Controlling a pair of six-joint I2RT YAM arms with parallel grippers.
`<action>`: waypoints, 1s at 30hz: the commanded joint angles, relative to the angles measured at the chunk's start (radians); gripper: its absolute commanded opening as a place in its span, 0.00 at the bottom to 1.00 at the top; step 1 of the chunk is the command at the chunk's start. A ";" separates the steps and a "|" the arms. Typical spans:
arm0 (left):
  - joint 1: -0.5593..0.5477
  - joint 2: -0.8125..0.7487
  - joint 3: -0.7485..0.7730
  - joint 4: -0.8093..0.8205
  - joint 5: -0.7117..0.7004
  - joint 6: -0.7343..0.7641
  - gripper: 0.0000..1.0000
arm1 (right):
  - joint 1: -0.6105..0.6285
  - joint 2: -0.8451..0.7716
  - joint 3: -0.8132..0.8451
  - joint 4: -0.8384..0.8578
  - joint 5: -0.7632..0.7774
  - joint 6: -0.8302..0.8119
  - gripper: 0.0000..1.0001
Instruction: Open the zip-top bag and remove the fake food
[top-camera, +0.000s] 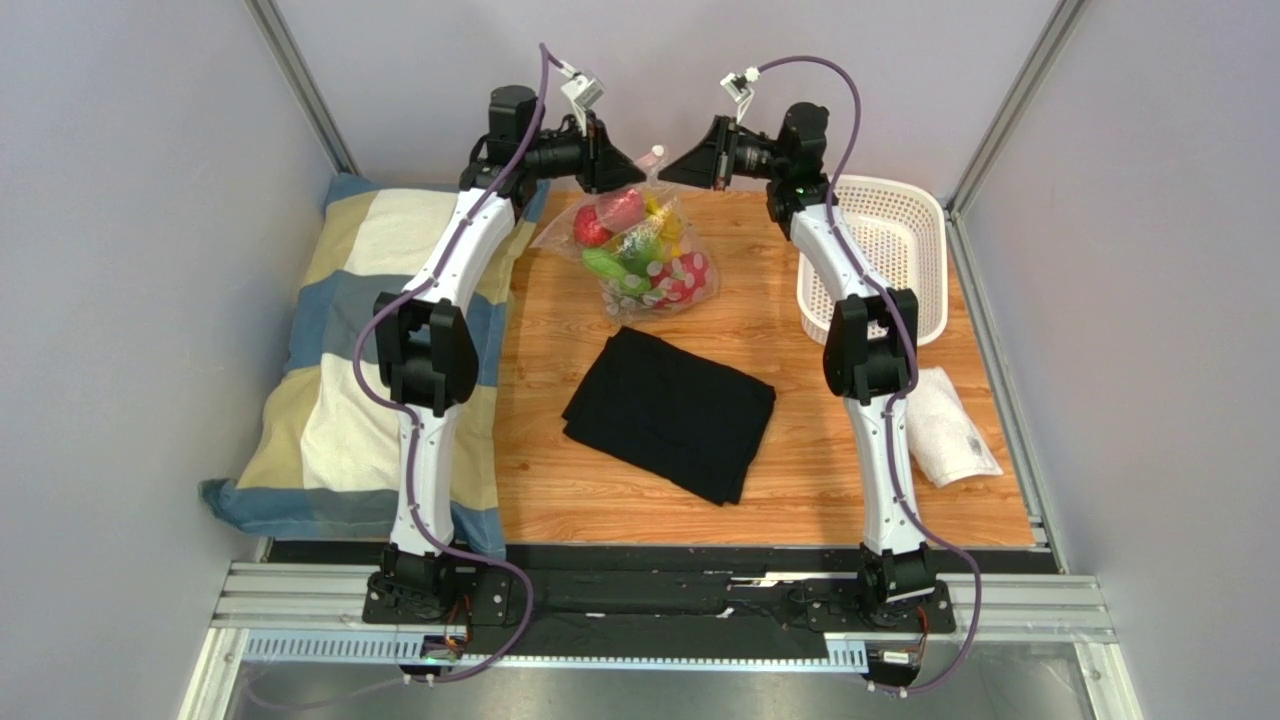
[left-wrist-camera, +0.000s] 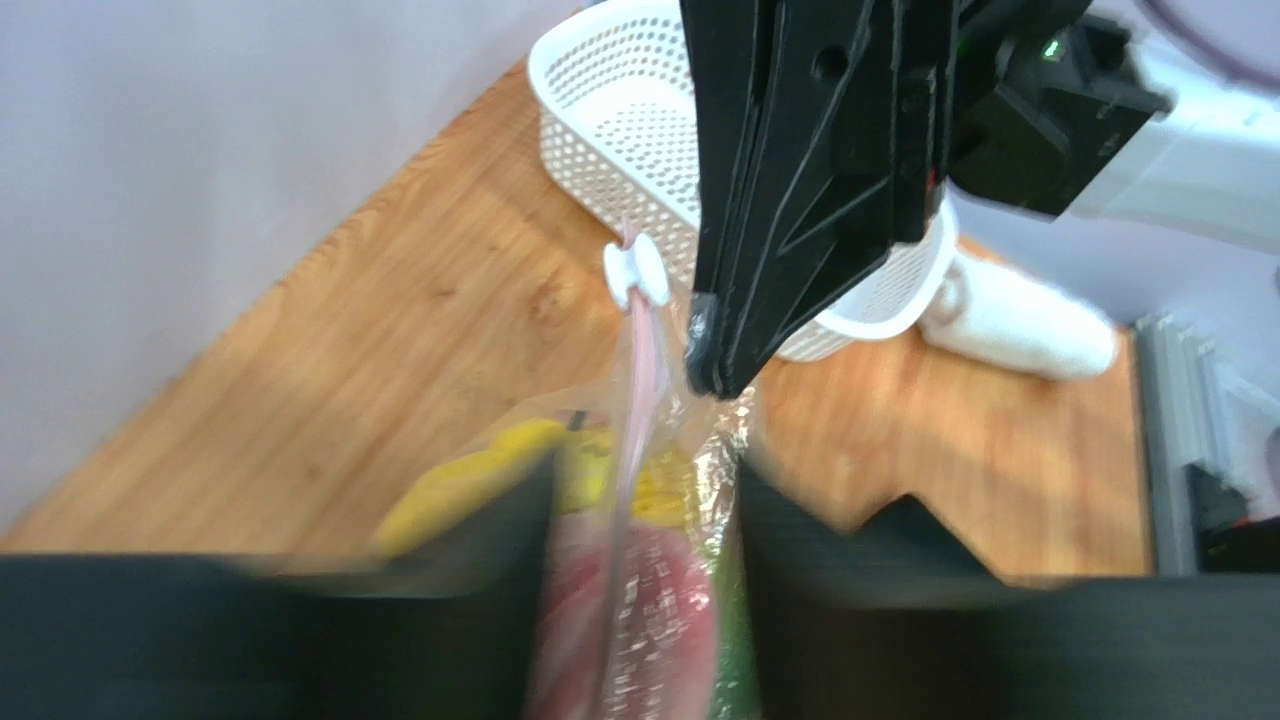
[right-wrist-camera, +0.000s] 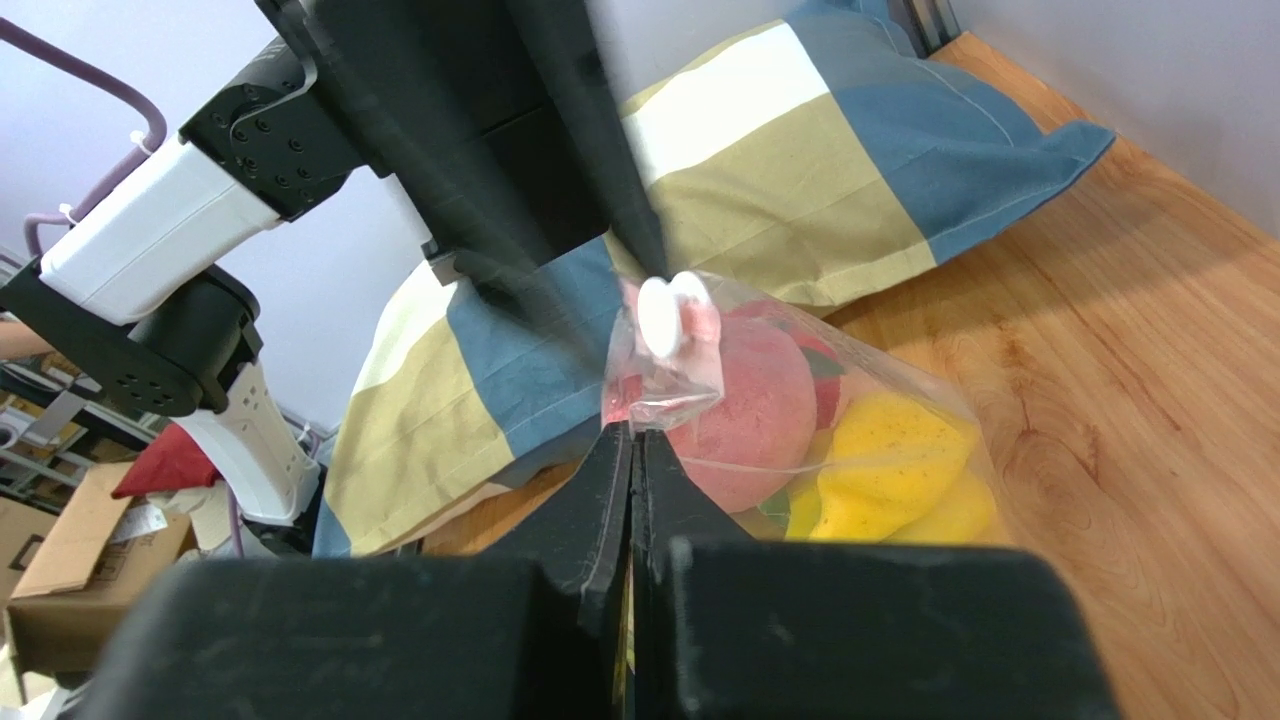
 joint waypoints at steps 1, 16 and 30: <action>0.005 -0.061 0.067 0.086 0.024 -0.103 0.70 | 0.015 -0.037 -0.002 0.057 0.020 -0.002 0.00; 0.007 0.035 0.154 0.204 0.073 -0.284 0.48 | 0.034 -0.090 -0.042 0.051 0.014 -0.036 0.00; 0.022 0.075 0.174 0.144 0.069 -0.281 0.50 | 0.034 -0.104 -0.046 0.056 0.014 -0.036 0.00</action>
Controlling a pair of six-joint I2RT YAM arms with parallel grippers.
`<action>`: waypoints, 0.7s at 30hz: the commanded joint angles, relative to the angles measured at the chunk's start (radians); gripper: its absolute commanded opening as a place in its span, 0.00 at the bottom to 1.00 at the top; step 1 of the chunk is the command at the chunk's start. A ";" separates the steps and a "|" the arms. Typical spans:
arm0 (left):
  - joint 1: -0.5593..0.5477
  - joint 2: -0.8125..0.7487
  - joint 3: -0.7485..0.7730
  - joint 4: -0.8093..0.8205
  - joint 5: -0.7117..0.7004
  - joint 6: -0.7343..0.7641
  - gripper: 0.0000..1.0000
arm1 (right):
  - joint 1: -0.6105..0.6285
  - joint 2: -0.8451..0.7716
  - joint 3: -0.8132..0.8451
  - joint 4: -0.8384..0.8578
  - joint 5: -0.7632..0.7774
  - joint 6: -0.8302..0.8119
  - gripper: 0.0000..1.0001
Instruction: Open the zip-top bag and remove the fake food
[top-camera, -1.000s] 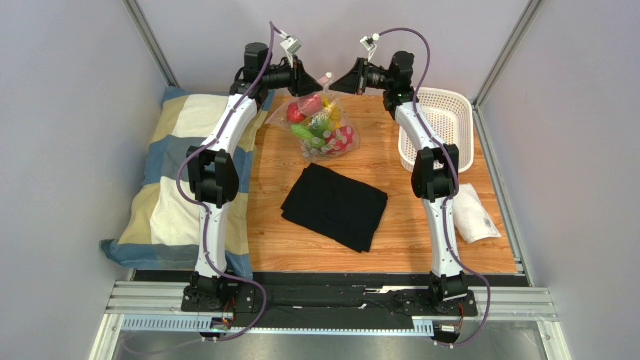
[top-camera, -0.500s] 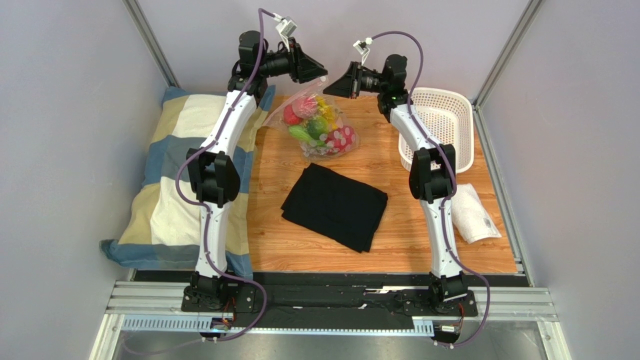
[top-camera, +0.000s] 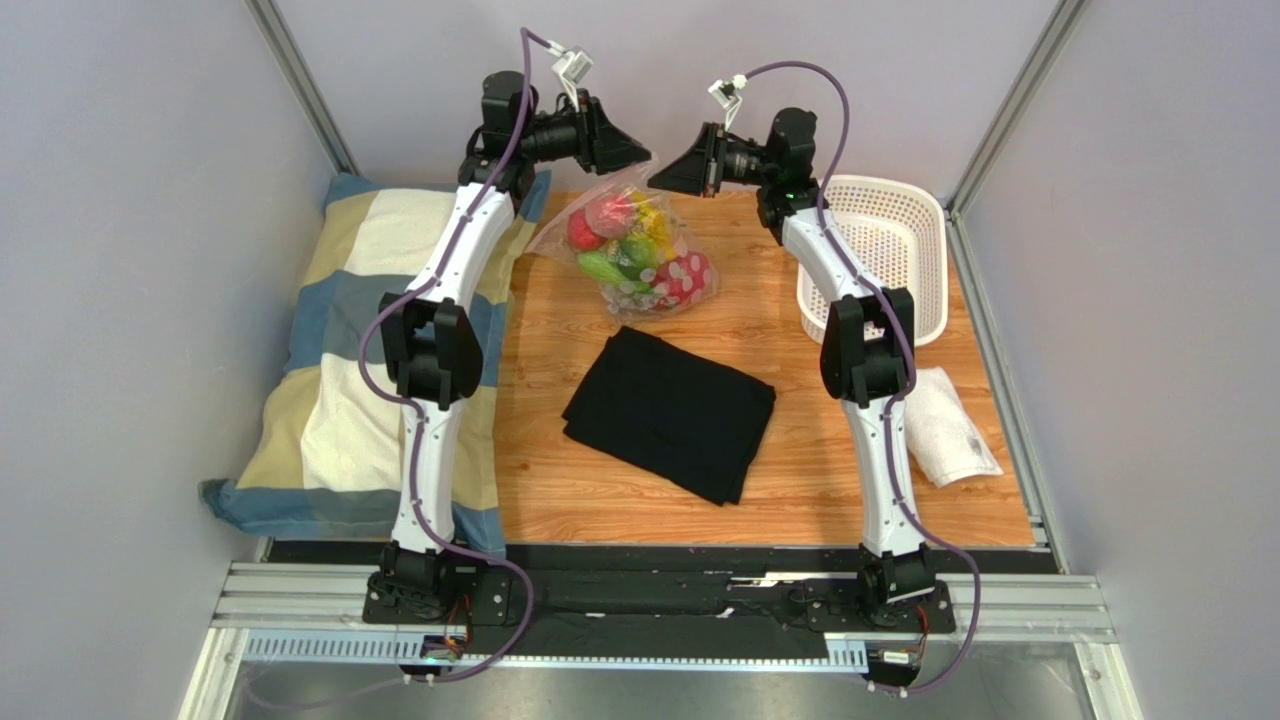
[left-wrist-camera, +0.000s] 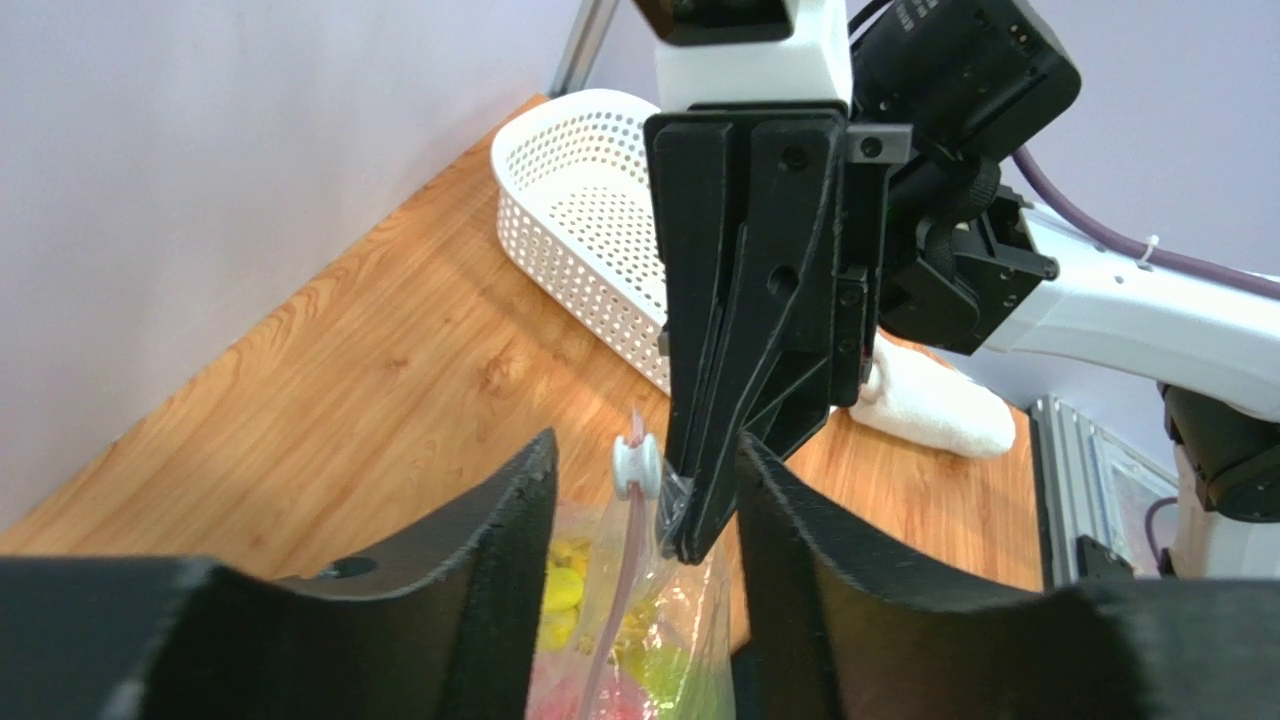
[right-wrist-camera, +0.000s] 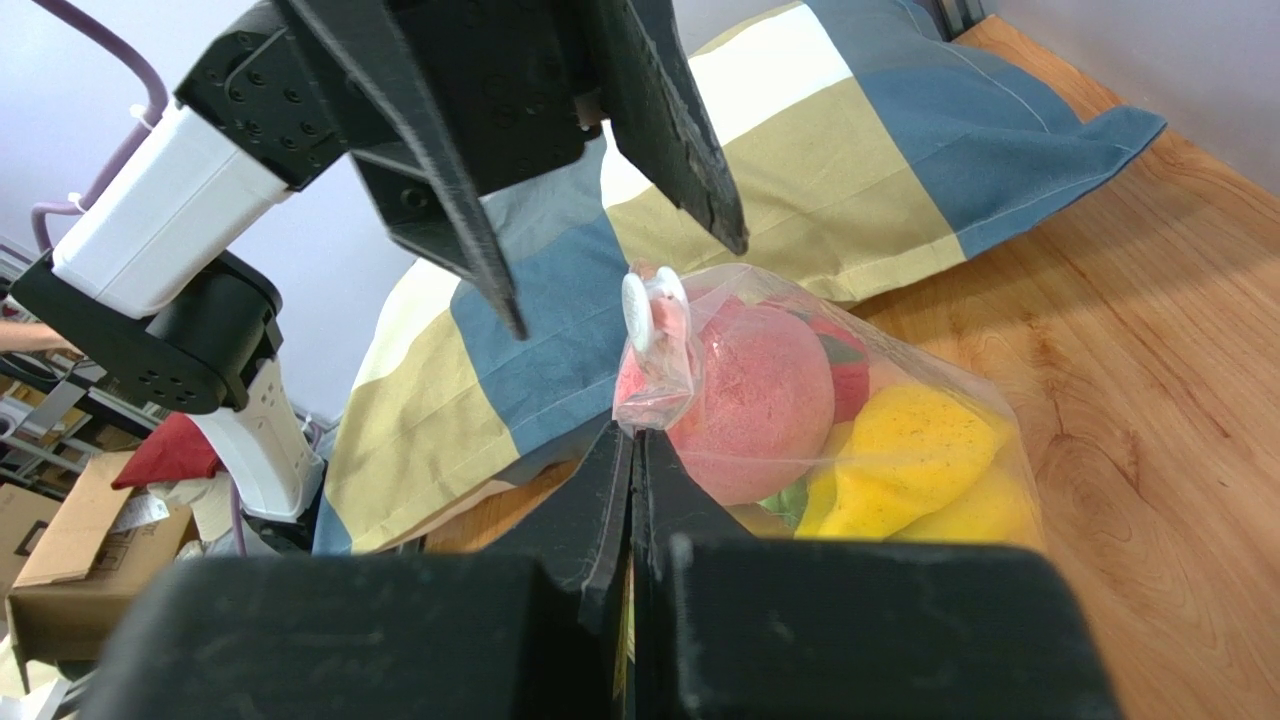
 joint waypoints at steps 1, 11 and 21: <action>0.006 0.010 0.037 0.035 0.051 -0.015 0.48 | 0.006 -0.071 0.033 0.034 -0.003 -0.013 0.00; 0.006 0.013 0.019 0.103 0.081 -0.053 0.36 | 0.004 -0.060 0.041 0.029 0.000 -0.010 0.00; 0.006 0.046 0.043 0.131 0.117 -0.094 0.28 | 0.006 -0.064 0.049 0.035 0.011 -0.006 0.00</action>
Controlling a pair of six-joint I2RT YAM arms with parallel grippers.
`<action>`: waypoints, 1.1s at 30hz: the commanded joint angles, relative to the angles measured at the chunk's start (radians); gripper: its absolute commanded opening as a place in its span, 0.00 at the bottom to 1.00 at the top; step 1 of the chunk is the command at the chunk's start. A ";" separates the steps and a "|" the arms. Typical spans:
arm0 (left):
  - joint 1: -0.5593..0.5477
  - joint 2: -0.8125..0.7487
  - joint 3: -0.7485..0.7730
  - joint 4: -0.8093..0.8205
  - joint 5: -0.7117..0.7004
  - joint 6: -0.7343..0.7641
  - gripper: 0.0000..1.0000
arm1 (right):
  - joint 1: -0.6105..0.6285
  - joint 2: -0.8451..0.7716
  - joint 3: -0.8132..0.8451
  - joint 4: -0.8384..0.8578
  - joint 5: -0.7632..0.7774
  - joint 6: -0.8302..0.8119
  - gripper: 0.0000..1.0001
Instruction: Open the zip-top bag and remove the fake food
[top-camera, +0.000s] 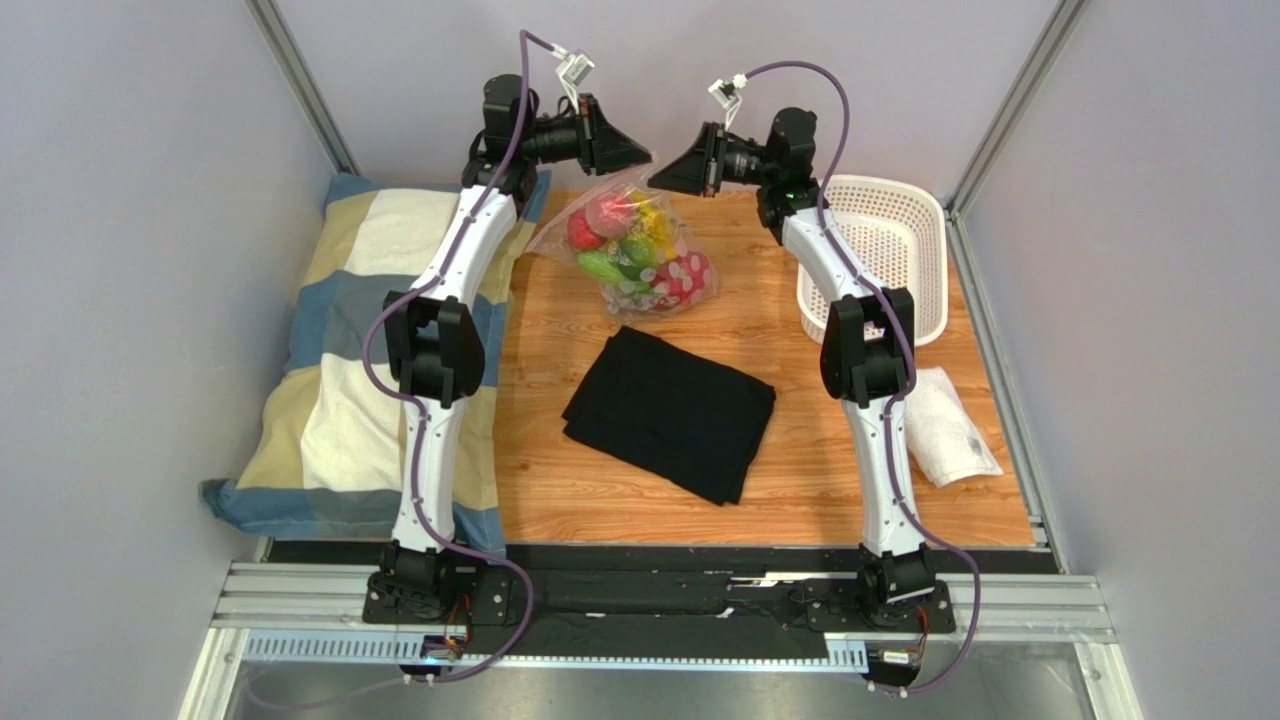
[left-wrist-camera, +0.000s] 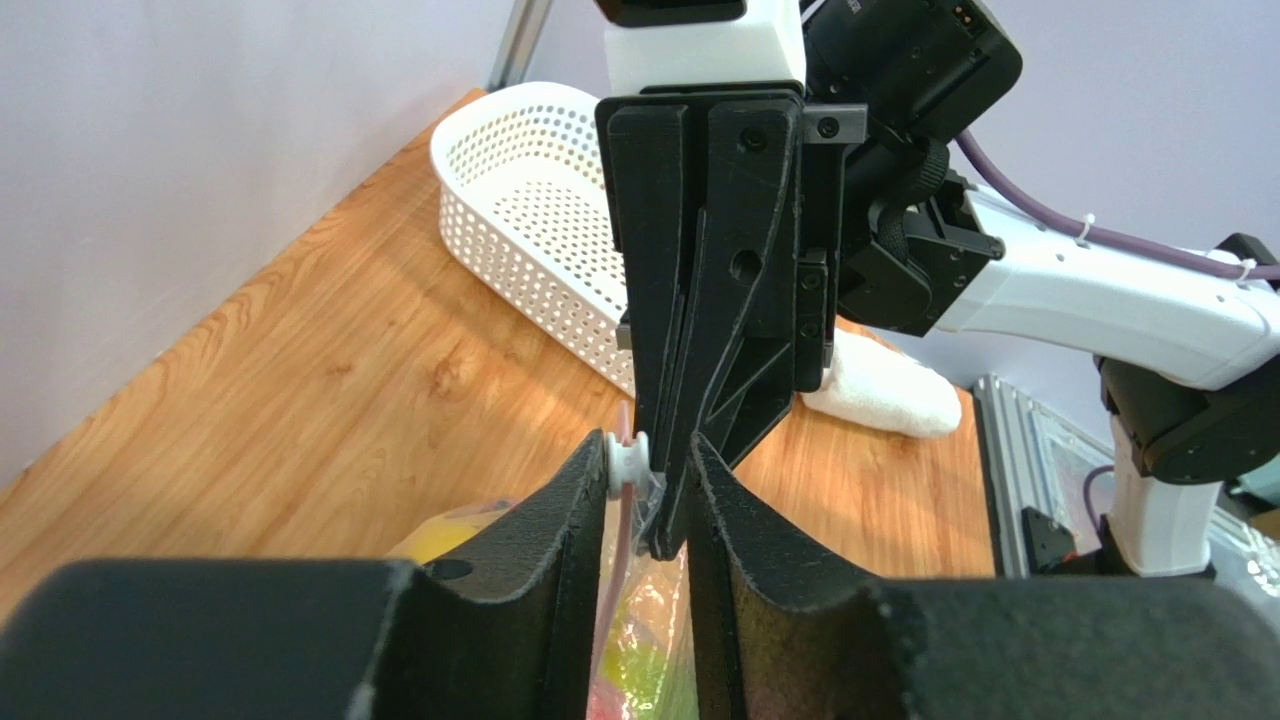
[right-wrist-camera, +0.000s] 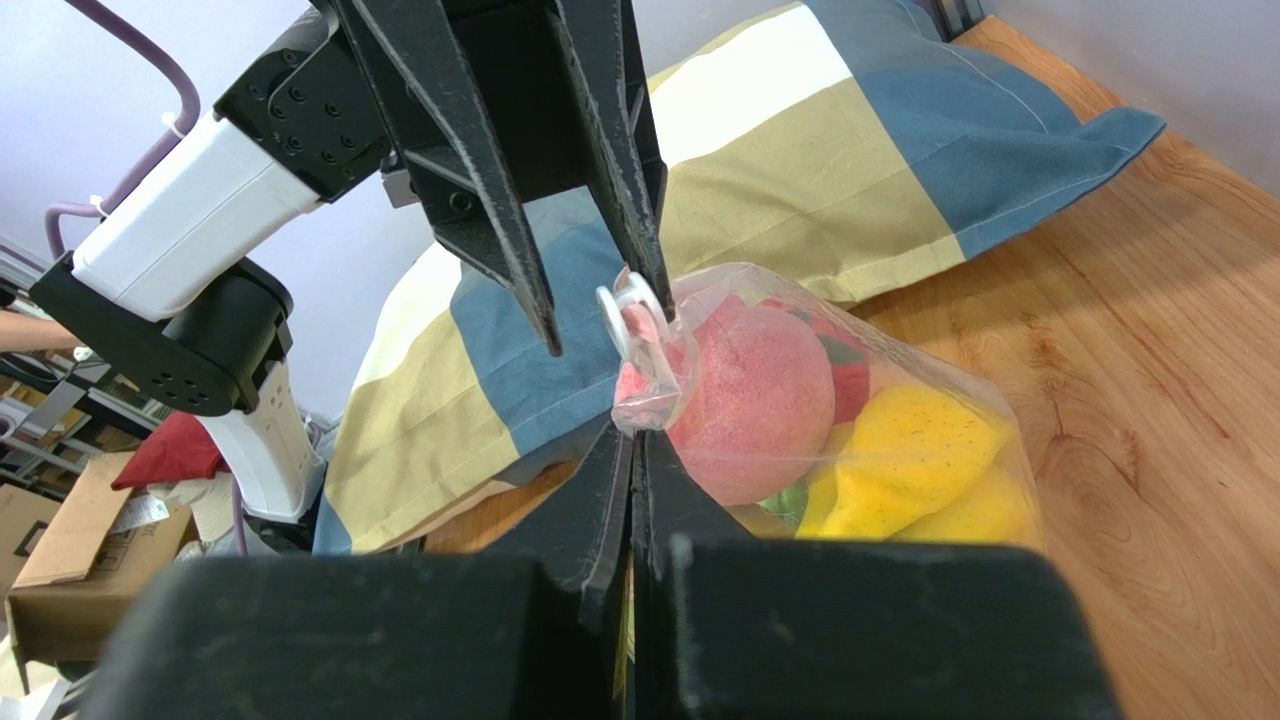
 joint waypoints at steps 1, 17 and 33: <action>0.004 0.014 0.044 0.039 0.036 -0.010 0.27 | 0.006 -0.062 0.048 0.036 0.011 -0.004 0.00; 0.015 -0.006 0.052 -0.094 -0.050 0.058 0.00 | 0.013 -0.127 -0.159 0.186 0.290 0.132 0.00; 0.096 -0.136 -0.144 -0.402 -0.172 0.217 0.00 | -0.031 -0.147 -0.208 0.213 0.543 0.333 0.00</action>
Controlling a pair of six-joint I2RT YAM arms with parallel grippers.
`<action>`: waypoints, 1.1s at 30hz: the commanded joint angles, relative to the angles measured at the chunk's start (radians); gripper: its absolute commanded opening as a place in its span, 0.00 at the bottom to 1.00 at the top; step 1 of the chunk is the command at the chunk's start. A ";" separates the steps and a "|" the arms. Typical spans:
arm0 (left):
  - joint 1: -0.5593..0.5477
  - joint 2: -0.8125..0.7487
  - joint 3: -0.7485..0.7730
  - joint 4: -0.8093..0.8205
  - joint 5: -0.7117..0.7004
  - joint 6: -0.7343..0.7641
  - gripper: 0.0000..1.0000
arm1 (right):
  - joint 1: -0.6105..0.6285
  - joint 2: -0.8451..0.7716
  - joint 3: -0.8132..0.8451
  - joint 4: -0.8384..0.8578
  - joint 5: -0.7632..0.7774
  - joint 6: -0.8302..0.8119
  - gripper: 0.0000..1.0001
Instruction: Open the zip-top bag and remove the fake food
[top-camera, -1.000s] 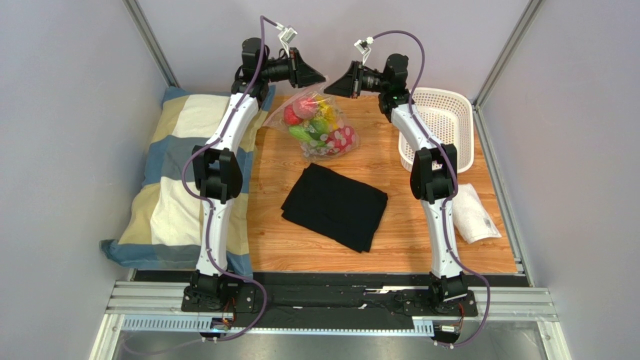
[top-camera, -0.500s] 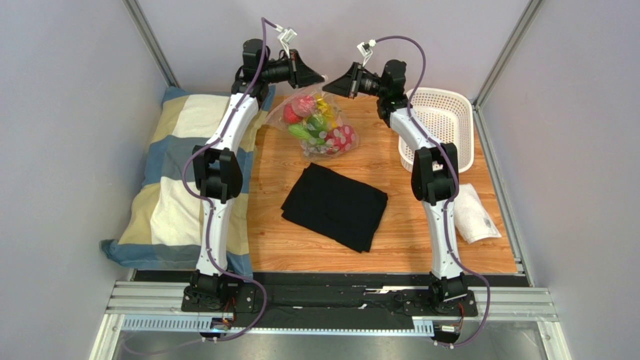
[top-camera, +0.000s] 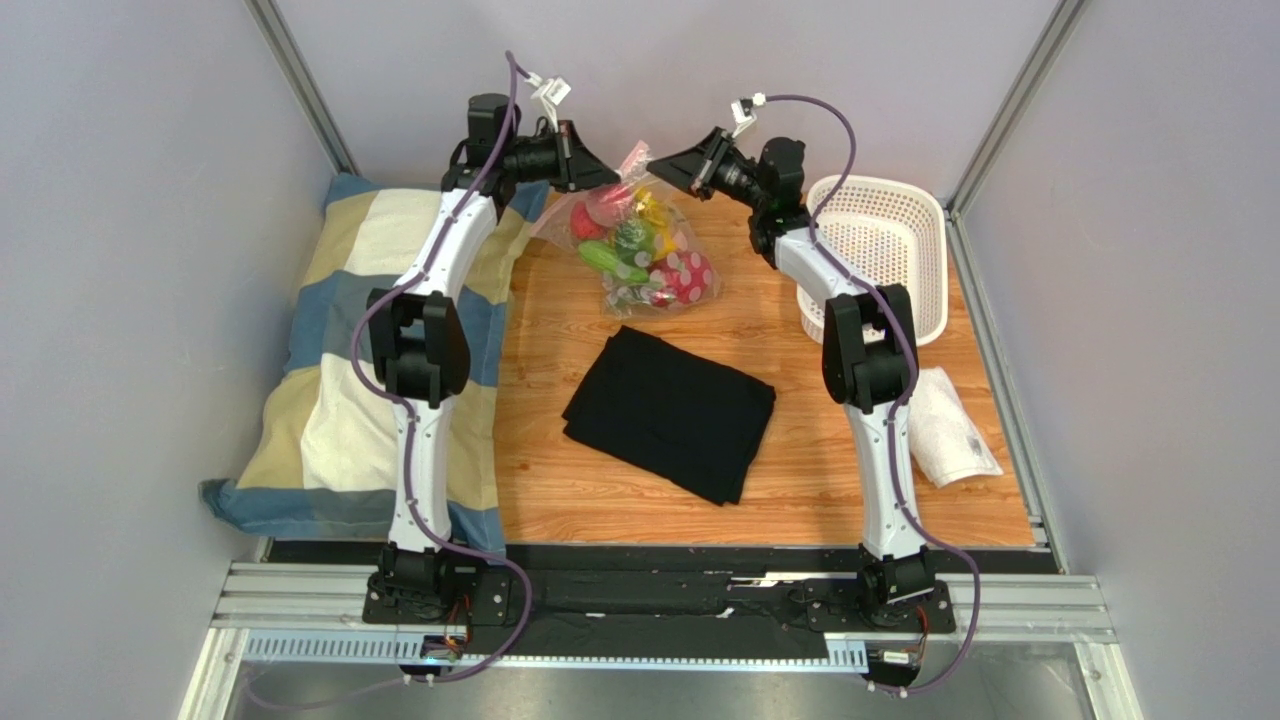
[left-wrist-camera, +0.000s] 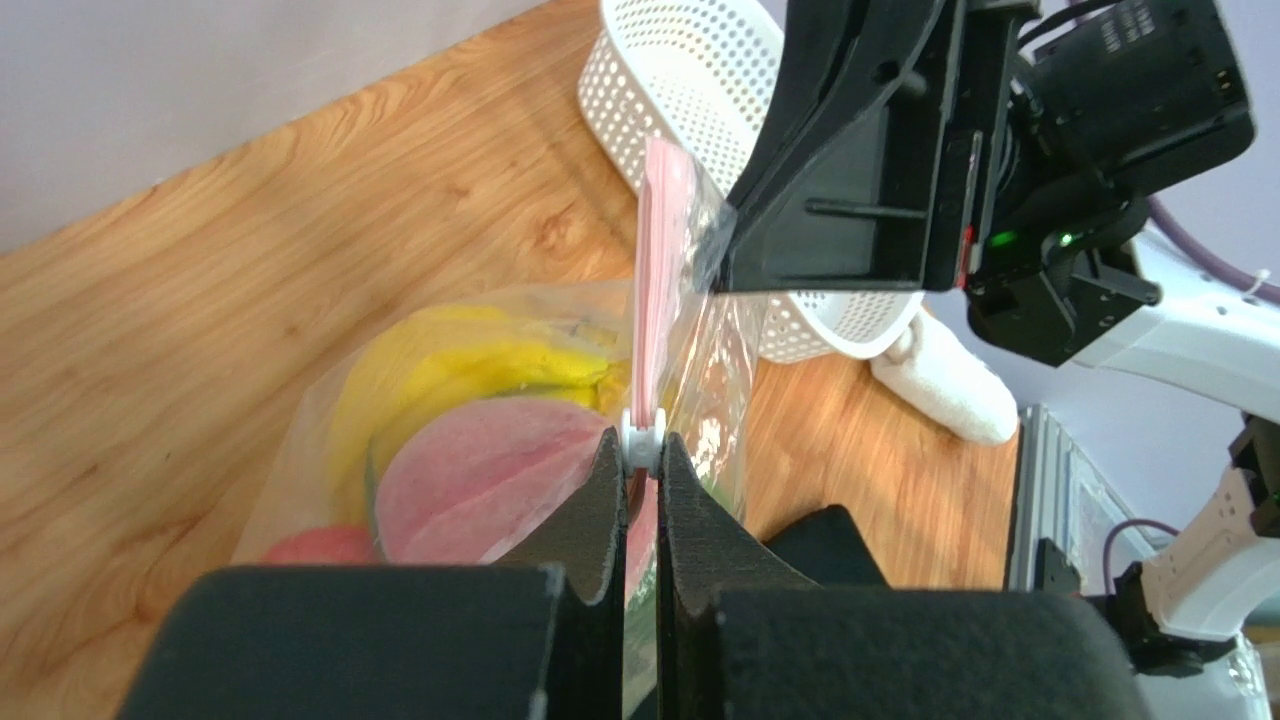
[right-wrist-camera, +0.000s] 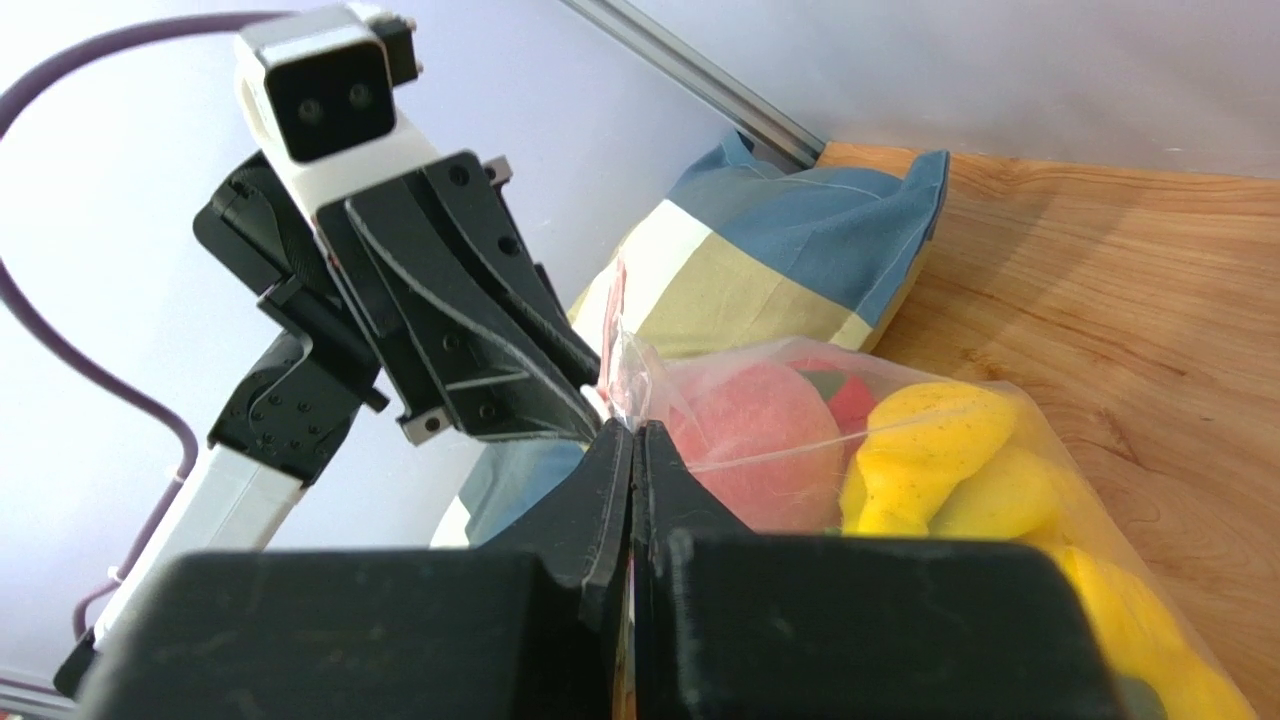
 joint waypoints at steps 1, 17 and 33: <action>0.033 -0.122 -0.098 -0.201 -0.097 0.148 0.00 | -0.053 -0.072 0.054 0.019 0.091 0.036 0.00; 0.069 -0.484 -0.531 -0.269 -0.141 0.212 0.00 | -0.114 -0.049 0.076 -0.164 0.092 -0.010 0.00; -0.199 -0.589 -0.623 -0.029 -0.207 -0.127 0.00 | -0.083 -0.260 0.208 -1.325 0.391 -0.223 0.85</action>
